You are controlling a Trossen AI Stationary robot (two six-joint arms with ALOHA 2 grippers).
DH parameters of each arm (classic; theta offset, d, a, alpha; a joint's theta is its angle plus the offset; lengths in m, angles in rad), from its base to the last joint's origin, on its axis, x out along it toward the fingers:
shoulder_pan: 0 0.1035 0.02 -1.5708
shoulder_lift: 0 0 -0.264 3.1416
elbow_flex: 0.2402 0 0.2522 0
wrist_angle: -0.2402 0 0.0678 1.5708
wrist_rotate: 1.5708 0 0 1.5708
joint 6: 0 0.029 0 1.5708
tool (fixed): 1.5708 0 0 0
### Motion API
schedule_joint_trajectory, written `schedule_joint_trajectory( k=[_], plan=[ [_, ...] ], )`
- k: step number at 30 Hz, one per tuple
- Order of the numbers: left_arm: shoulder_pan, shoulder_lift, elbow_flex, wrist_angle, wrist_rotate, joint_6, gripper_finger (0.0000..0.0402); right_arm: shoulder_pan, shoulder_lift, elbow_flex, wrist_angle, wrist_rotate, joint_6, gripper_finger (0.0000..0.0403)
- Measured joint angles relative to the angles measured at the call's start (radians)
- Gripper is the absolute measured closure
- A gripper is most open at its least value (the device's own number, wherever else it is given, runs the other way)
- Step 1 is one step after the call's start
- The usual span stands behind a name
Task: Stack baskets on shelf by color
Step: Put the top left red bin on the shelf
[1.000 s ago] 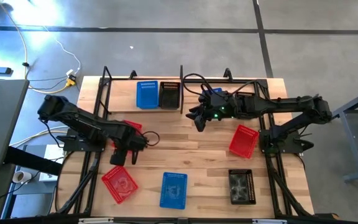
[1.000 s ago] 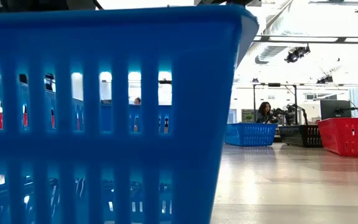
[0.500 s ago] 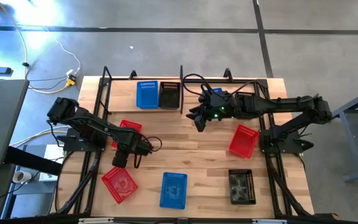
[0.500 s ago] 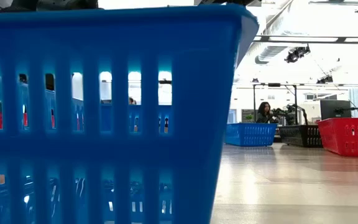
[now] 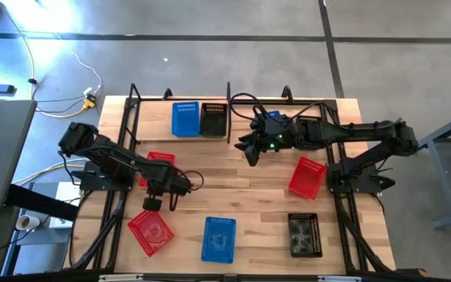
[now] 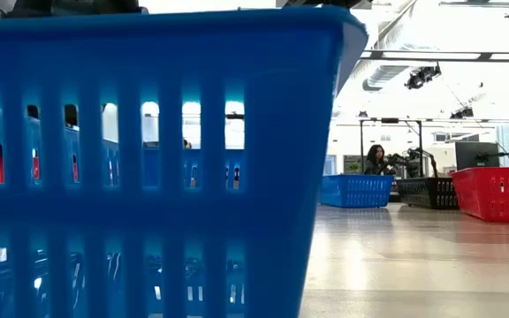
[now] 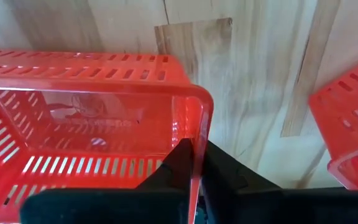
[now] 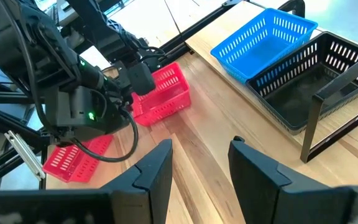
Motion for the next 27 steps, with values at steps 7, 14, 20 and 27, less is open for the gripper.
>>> schedule_joint_trajectory(
  k=[7,14,20,27],
  plan=[
    [-0.002,-0.108,0.003,-0.015,-0.004,-0.076,0.0396,0.000,0.000,0.000,-0.002,0.000,0.000,0.0261],
    [-0.022,-0.257,0.005,-0.035,-0.031,-0.176,0.0399,-0.001,0.000,0.000,-0.003,0.000,0.003,0.0261],
    [-0.053,-0.370,0.007,-0.065,-0.034,-0.250,0.0399,-0.003,0.000,0.000,-0.003,0.000,0.003,0.0261],
    [-0.085,-0.429,0.085,-0.155,-0.111,-0.294,0.0400,-0.003,0.000,0.000,-0.003,0.001,0.021,0.0261]
  ],
)
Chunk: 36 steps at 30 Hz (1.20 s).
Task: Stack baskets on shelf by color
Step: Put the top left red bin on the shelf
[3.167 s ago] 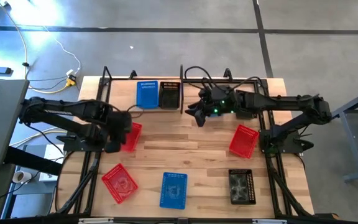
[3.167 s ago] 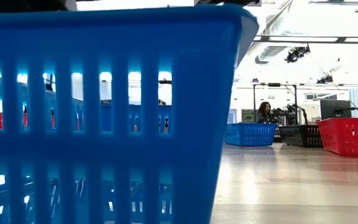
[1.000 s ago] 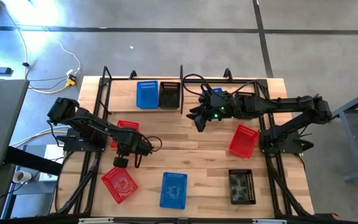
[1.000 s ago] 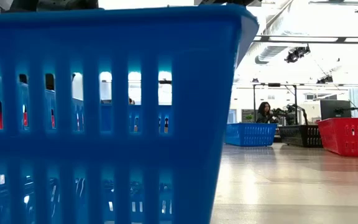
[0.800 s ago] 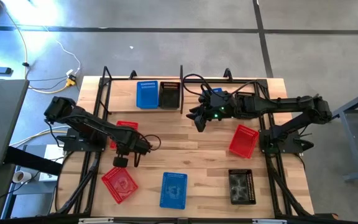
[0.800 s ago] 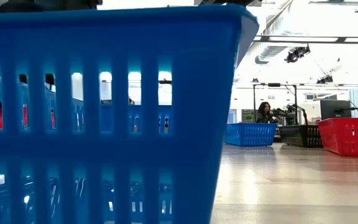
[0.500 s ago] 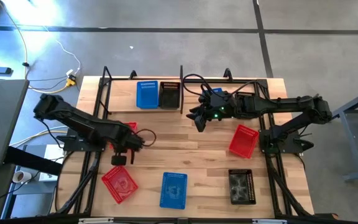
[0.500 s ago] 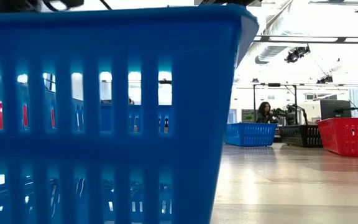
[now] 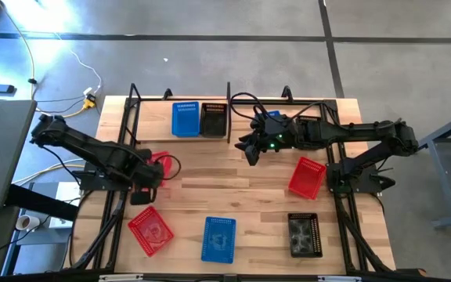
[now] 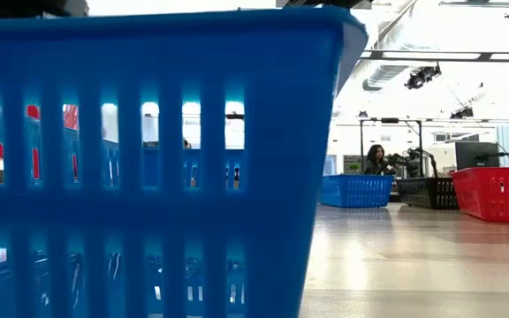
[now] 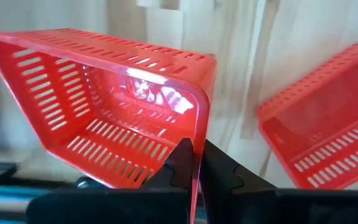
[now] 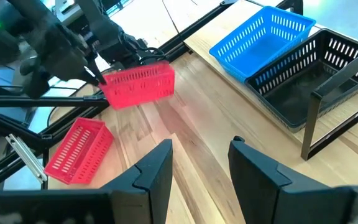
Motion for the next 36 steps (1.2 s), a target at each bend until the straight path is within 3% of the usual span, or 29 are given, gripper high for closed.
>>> schedule_joint_trajectory(
  k=[6,16,26,36],
  plan=[
    [0.001,-0.002,0.079,-0.108,-0.116,-0.001,0.0400,0.000,0.000,0.000,0.000,0.001,0.006,0.0261],
    [0.053,0.001,0.103,-0.174,-0.317,0.023,0.0401,0.000,0.000,0.000,0.001,0.001,-0.004,0.0261],
    [0.267,0.001,0.103,-0.182,-0.438,0.205,0.0401,-0.024,0.000,0.000,0.001,0.001,-0.028,0.0261],
    [0.499,0.054,0.103,-0.131,-0.462,0.469,0.0401,-0.067,0.000,0.000,0.001,-0.002,-0.044,0.0261]
  ],
)
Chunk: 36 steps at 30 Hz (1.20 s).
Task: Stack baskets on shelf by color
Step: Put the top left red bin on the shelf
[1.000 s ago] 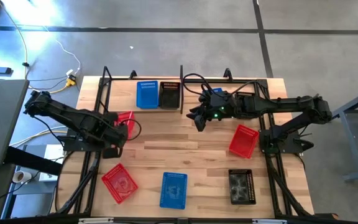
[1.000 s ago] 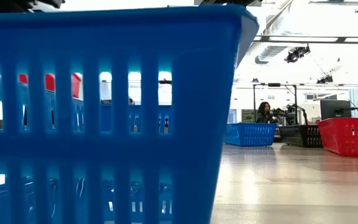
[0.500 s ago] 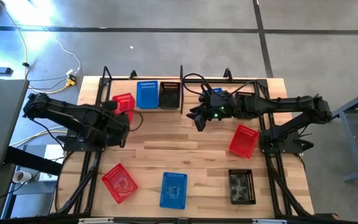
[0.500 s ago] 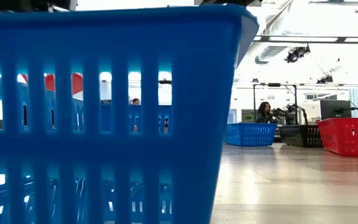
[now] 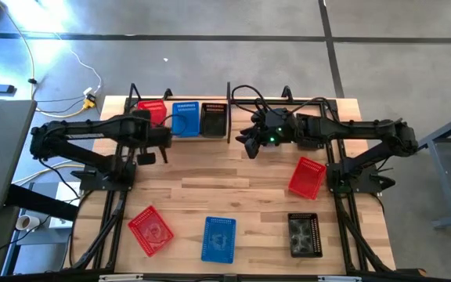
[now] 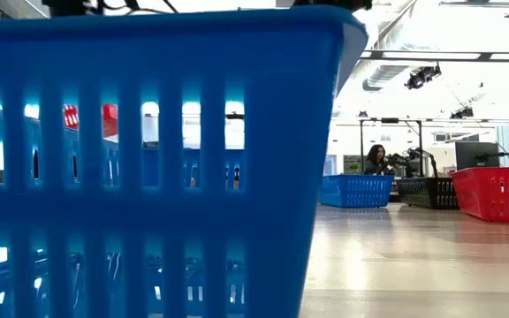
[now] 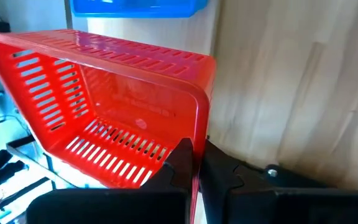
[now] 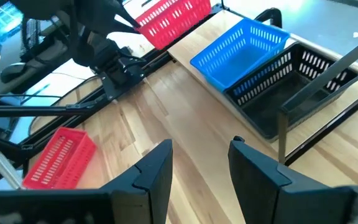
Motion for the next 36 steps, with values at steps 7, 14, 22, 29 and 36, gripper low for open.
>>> schedule_joint_trajectory(
  k=[7,14,22,29,36],
  plan=[
    [0.110,0.115,0.000,0.026,0.007,0.100,0.0401,-0.043,0.000,0.000,0.000,-0.003,-0.023,0.0261],
    [0.172,0.221,0.000,0.082,0.044,0.158,0.0401,-0.093,-0.020,0.000,-0.004,-0.033,-0.073,0.0261],
    [0.224,0.284,0.000,0.099,0.059,0.186,0.0401,-0.138,-0.079,0.000,-0.006,-0.055,-0.121,0.0261],
    [0.262,0.310,0.000,0.122,0.068,0.220,0.0401,-0.164,-0.129,0.000,-0.007,-0.055,-0.149,0.0261],
    [0.287,0.316,0.000,0.160,0.107,0.236,0.0399,-0.169,-0.176,0.000,-0.007,-0.055,-0.195,0.0261]
  ],
)
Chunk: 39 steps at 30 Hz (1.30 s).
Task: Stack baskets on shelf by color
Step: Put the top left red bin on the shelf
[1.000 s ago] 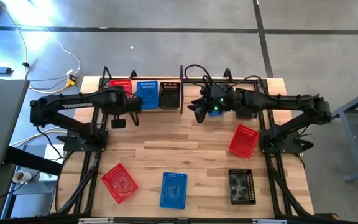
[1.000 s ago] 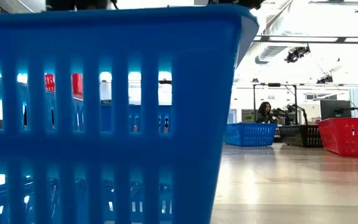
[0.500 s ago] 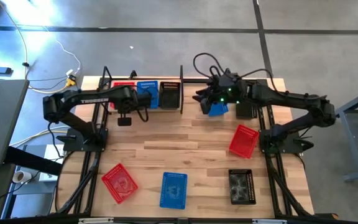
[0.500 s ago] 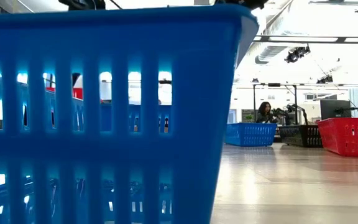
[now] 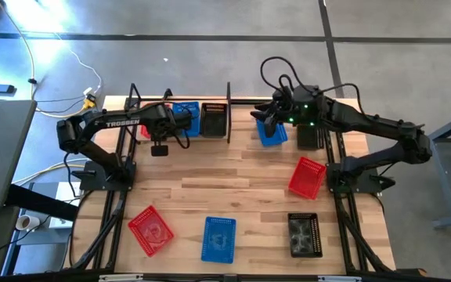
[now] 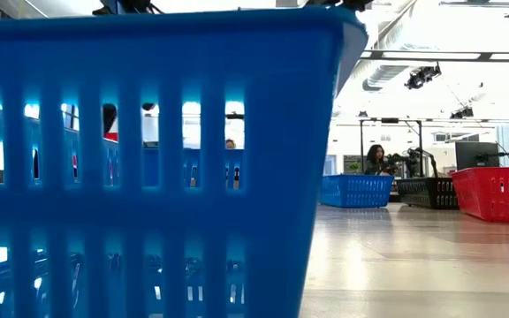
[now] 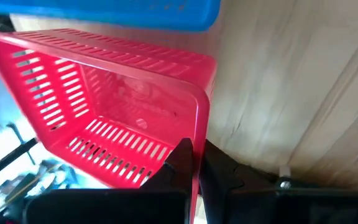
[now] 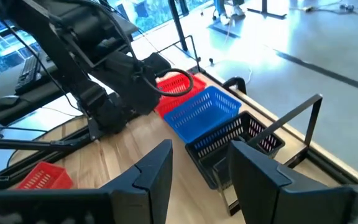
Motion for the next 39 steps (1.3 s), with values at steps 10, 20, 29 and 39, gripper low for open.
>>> schedule_joint_trajectory(
  k=[10,20,29,39],
  plan=[
    [0.010,0.000,0.000,0.005,0.012,0.037,0.0398,0.000,-0.062,0.000,-0.003,0.000,-0.027,0.0261],
    [0.021,0.000,0.000,0.003,0.002,0.021,0.0385,0.000,-0.087,0.000,-0.017,0.000,-0.027,0.0261],
    [0.035,0.000,0.000,0.003,0.005,0.039,0.0383,0.000,-0.087,0.000,-0.037,0.000,-0.037,0.0261],
    [0.035,0.000,0.000,0.003,0.005,0.039,0.0354,0.000,-0.087,0.000,-0.037,0.000,-0.037,0.0261]
  ],
)
